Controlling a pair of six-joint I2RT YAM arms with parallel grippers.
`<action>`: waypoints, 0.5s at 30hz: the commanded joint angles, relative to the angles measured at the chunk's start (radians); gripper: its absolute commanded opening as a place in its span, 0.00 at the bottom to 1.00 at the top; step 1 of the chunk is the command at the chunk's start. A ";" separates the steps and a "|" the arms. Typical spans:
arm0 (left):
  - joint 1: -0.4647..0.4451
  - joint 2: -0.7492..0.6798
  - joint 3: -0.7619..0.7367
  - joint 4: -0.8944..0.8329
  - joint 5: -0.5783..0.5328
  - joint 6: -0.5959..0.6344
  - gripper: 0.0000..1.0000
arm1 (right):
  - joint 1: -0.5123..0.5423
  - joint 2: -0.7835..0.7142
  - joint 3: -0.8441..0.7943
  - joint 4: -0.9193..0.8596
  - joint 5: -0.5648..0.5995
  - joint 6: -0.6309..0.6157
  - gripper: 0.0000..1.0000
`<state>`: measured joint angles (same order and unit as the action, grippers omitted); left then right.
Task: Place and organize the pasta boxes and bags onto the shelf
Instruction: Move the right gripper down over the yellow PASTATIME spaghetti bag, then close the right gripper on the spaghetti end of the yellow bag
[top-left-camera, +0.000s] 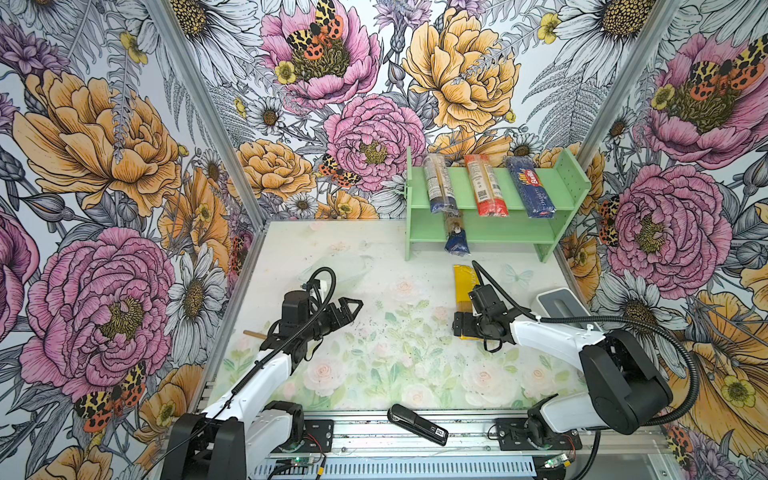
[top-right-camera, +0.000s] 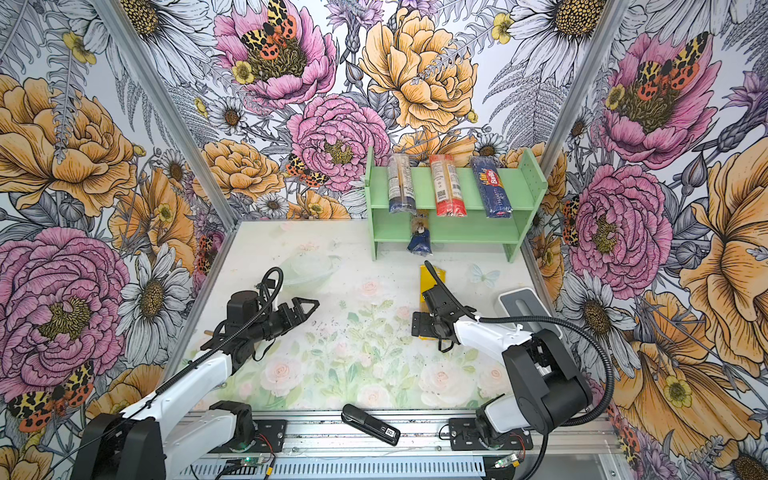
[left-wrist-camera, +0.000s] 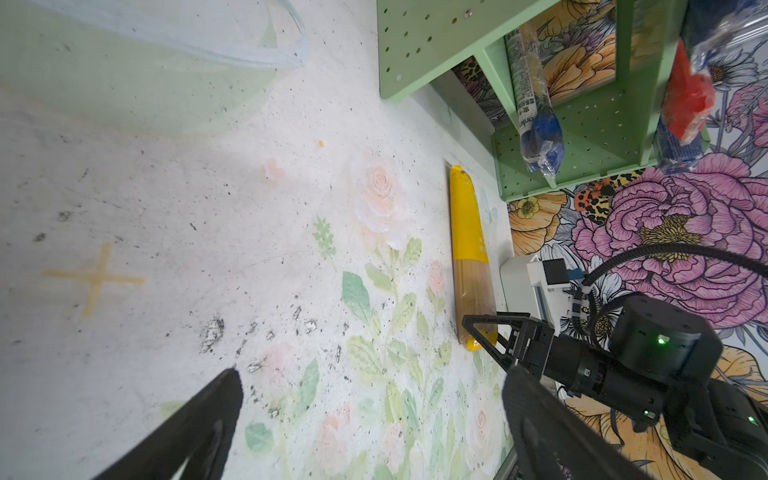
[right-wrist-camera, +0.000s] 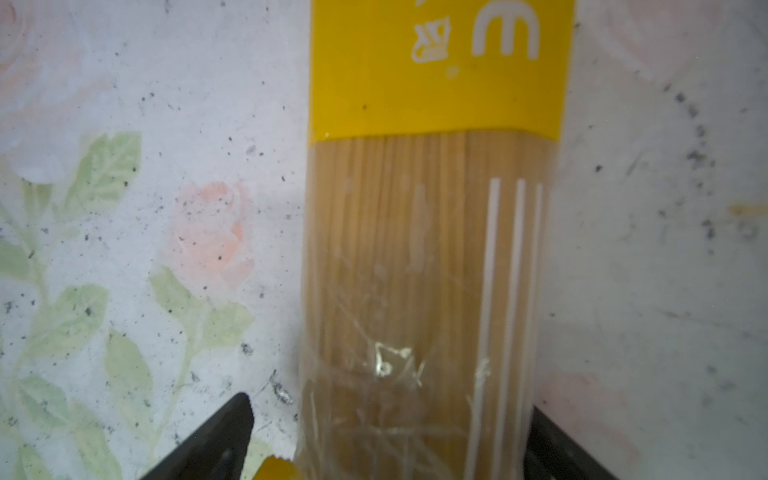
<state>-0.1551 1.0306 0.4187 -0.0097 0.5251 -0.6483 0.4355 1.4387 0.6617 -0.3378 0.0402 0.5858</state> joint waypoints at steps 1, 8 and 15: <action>-0.006 0.006 0.025 0.027 -0.006 0.012 0.99 | 0.006 -0.011 -0.026 0.077 0.124 0.063 0.95; -0.008 0.026 0.025 0.041 0.000 0.012 0.99 | 0.017 -0.026 -0.061 0.161 0.205 0.078 0.95; -0.009 0.023 0.025 0.042 -0.003 0.012 0.99 | 0.061 -0.021 -0.119 0.305 0.253 0.082 0.94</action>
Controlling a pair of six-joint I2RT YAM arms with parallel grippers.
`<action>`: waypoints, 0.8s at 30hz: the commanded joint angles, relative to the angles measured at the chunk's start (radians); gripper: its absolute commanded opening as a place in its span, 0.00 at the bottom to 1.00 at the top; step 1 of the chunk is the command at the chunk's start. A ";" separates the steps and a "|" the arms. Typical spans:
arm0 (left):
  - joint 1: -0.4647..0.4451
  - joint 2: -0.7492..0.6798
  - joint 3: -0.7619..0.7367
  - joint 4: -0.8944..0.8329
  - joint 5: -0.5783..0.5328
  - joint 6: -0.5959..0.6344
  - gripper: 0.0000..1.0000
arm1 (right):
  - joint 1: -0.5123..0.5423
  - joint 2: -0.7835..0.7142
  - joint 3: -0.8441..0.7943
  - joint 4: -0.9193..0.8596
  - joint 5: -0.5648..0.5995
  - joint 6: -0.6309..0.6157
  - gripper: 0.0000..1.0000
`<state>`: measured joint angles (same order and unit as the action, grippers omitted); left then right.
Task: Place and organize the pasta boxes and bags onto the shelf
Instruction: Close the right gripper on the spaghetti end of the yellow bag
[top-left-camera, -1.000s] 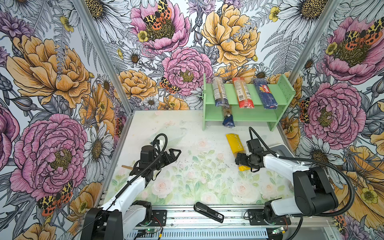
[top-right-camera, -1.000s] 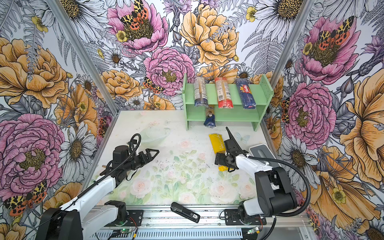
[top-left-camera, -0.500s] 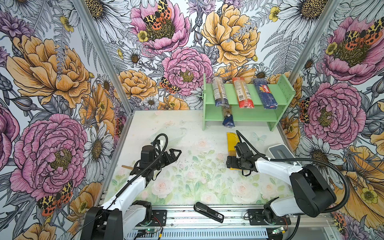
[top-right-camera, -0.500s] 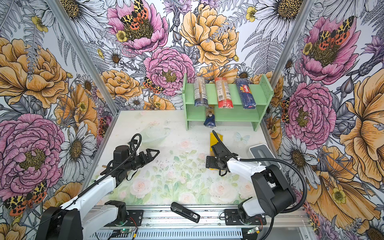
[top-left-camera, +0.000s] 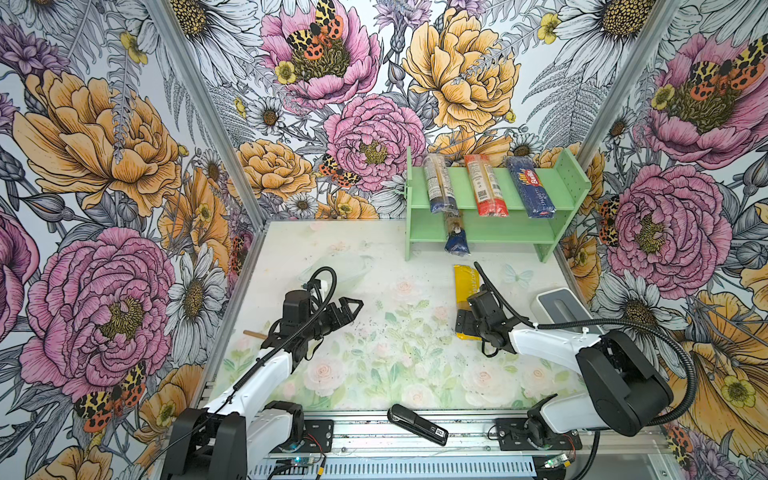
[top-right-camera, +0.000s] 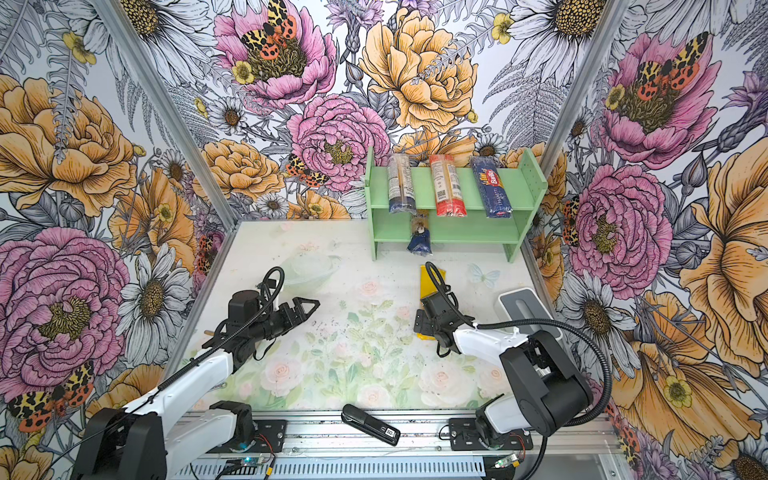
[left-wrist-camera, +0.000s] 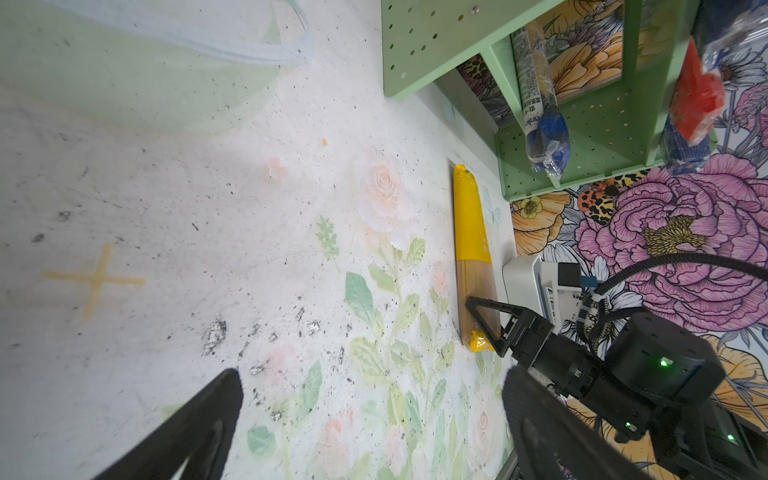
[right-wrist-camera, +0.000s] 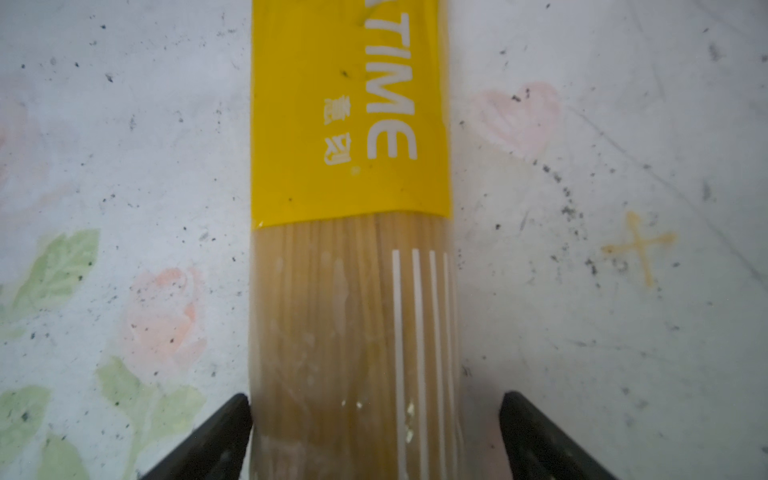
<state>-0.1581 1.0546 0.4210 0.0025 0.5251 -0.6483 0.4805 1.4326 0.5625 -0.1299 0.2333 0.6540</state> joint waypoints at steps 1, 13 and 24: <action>-0.006 0.001 0.022 0.033 -0.003 0.012 0.99 | 0.028 -0.012 -0.029 0.119 0.068 0.012 0.94; -0.009 0.026 0.041 0.028 0.006 0.016 0.99 | 0.121 0.118 -0.066 0.253 0.201 0.034 0.86; -0.011 0.031 0.049 0.015 0.003 0.024 0.99 | 0.145 0.202 -0.103 0.354 0.226 0.061 0.75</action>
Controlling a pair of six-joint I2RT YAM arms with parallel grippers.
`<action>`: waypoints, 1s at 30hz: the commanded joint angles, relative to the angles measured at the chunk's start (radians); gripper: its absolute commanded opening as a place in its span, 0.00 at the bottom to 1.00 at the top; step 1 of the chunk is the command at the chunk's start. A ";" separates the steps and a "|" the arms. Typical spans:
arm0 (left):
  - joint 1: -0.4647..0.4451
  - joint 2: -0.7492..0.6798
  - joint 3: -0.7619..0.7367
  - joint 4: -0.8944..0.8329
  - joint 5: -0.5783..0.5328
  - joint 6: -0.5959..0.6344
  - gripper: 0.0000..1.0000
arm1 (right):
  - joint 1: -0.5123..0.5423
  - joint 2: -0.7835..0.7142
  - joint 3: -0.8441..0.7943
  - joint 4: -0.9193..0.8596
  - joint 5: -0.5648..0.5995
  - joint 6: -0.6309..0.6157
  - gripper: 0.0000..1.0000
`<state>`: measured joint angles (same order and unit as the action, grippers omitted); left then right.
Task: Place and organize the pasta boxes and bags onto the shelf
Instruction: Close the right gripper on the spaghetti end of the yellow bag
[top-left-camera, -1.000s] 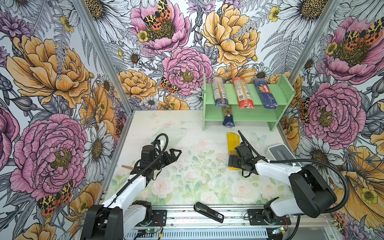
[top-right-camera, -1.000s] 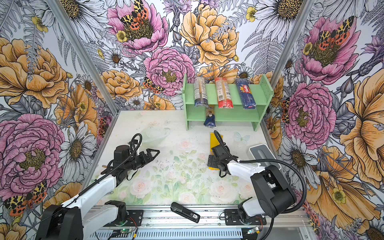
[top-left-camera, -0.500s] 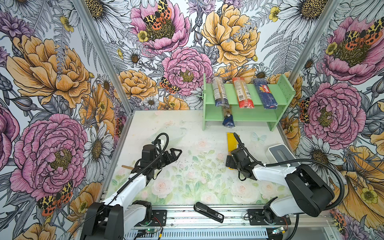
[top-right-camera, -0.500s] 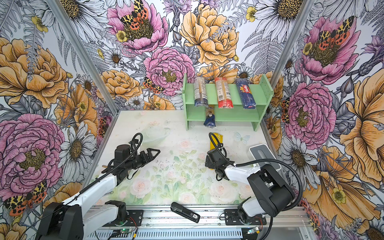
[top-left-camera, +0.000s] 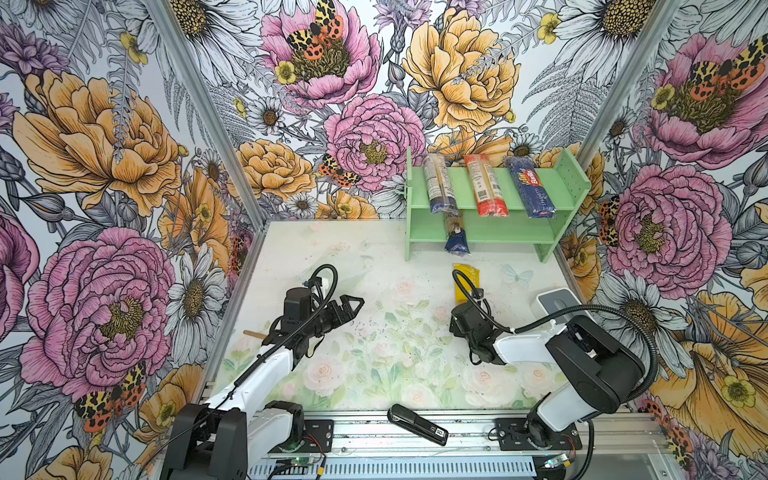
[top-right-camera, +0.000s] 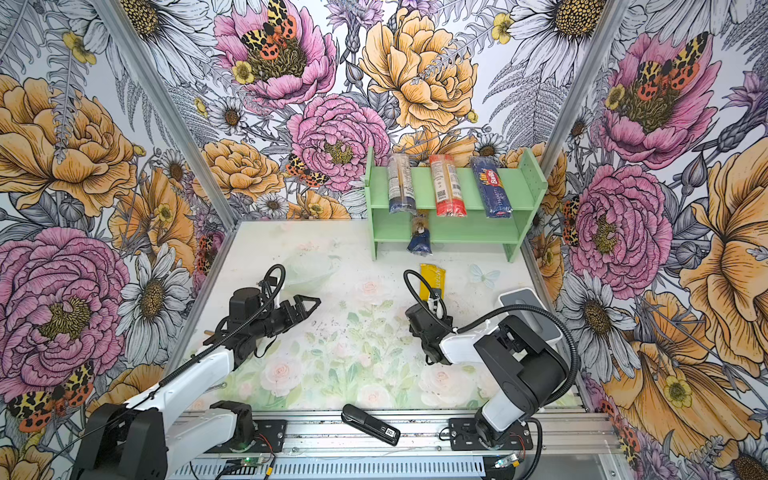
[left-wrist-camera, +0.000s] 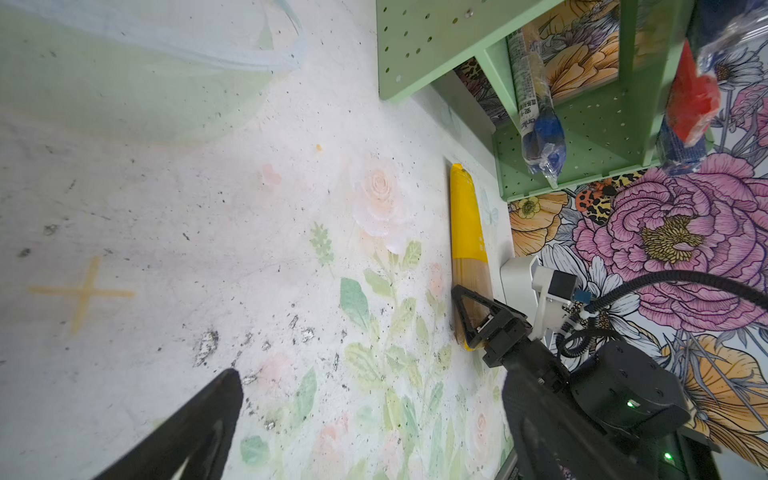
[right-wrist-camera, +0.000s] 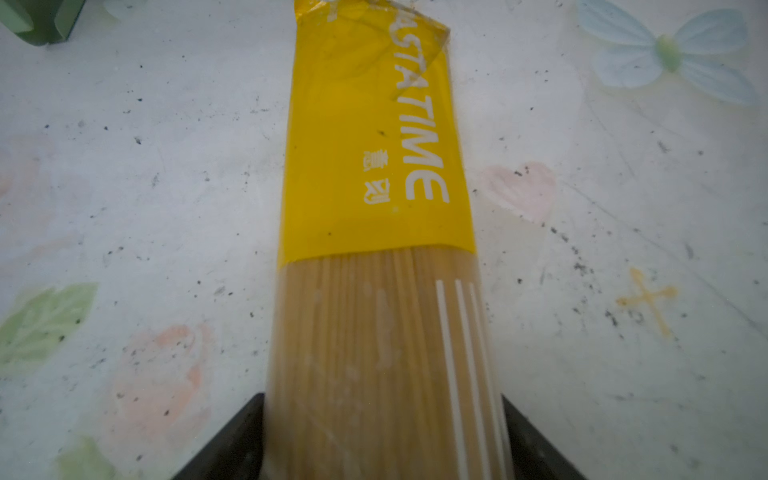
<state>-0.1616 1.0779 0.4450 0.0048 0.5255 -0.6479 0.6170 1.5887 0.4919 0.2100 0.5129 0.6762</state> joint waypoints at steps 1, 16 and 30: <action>-0.008 0.008 0.024 0.013 0.002 0.024 0.99 | 0.009 0.048 -0.036 0.022 -0.056 0.039 0.72; -0.008 -0.019 0.010 0.006 -0.004 0.022 0.99 | 0.009 0.060 -0.057 0.081 -0.099 0.046 0.34; -0.006 -0.027 0.006 0.006 -0.004 0.022 0.99 | 0.006 -0.013 -0.052 0.037 -0.138 0.020 0.00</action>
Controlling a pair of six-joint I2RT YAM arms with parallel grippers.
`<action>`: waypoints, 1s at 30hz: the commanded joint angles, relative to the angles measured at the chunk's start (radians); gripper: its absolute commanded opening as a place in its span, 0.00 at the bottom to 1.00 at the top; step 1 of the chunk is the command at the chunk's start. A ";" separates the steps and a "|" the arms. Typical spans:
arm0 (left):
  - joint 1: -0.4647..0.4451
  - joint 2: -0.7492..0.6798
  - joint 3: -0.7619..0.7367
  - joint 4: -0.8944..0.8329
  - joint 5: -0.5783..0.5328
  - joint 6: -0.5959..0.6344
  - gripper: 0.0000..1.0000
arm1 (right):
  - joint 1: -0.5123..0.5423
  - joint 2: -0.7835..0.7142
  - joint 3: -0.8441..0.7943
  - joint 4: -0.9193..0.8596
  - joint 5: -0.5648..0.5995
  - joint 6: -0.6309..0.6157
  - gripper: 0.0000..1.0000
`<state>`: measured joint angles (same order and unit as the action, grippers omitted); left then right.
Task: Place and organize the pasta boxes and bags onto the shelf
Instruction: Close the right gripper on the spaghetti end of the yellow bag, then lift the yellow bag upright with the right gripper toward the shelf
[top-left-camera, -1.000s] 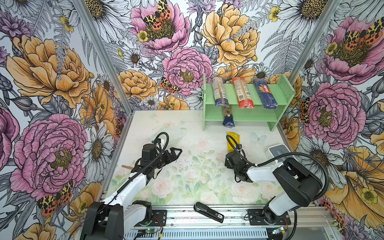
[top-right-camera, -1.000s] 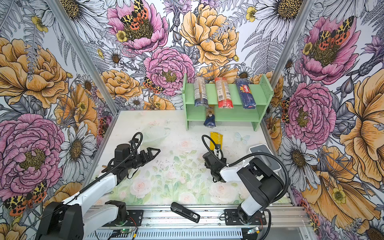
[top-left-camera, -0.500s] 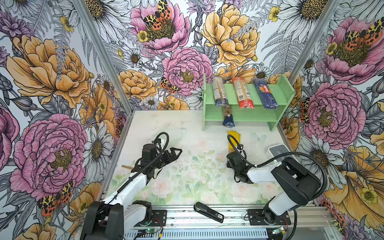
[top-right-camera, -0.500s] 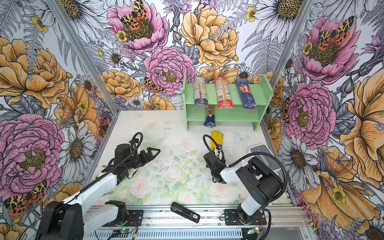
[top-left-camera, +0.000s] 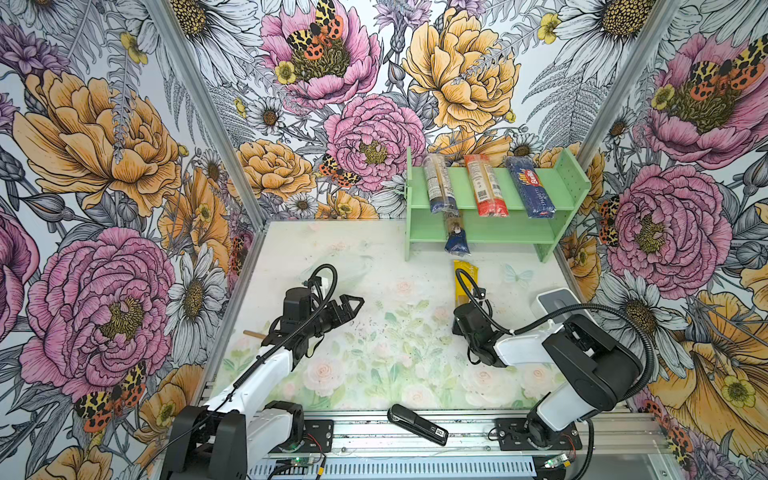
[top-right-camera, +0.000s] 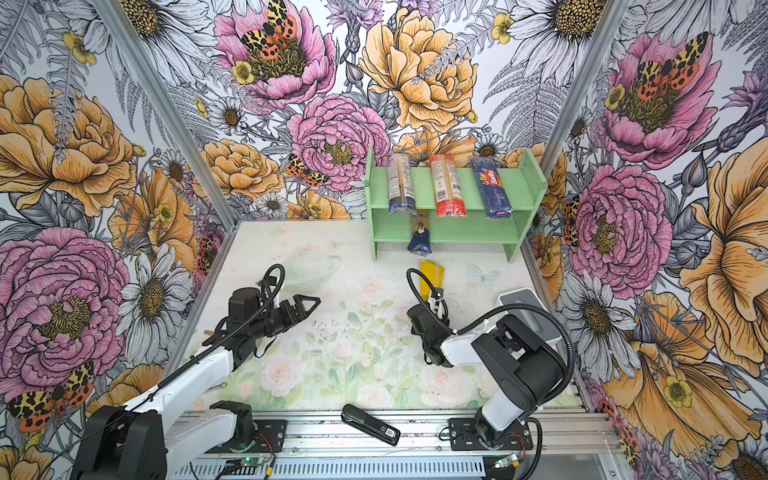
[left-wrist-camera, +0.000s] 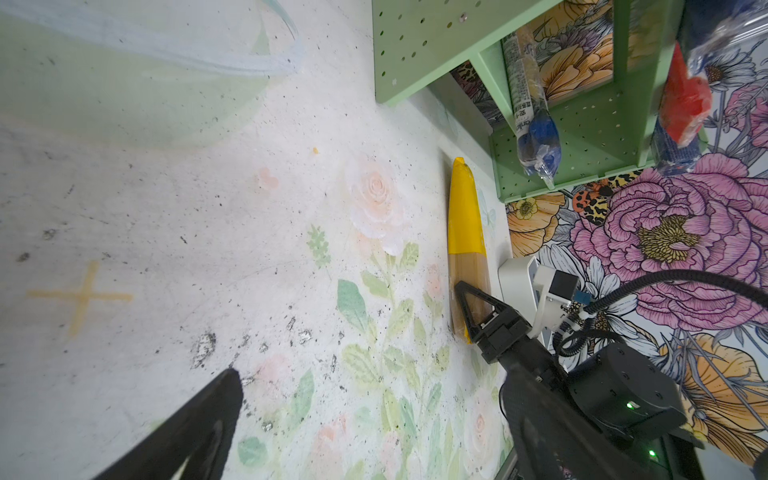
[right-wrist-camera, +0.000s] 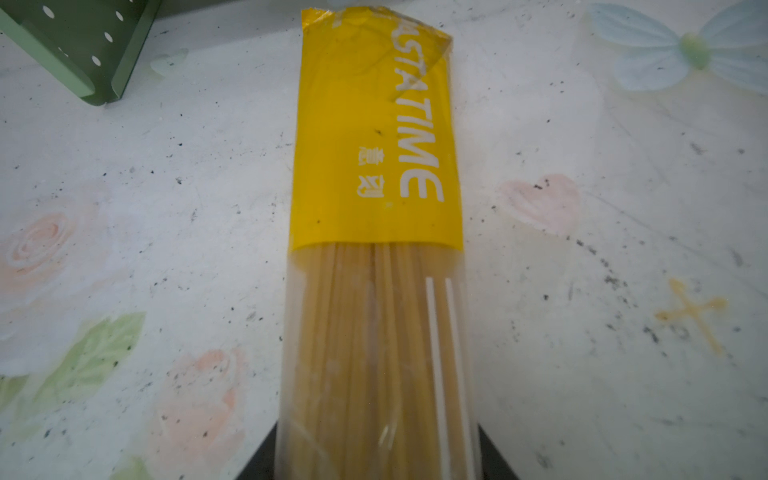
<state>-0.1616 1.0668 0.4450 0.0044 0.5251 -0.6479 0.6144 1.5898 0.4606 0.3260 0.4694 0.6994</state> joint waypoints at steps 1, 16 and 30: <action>-0.007 -0.016 0.004 0.008 -0.004 0.022 0.99 | 0.006 -0.029 -0.019 -0.088 -0.097 -0.006 0.00; -0.006 -0.004 -0.002 0.028 0.001 0.019 0.99 | -0.103 -0.267 0.023 -0.312 -0.298 -0.068 0.00; -0.005 0.004 -0.003 0.039 0.006 0.016 0.99 | -0.200 -0.455 0.053 -0.460 -0.448 -0.082 0.00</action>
<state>-0.1616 1.0683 0.4450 0.0055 0.5255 -0.6479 0.4236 1.1774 0.4583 -0.1463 0.0597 0.6273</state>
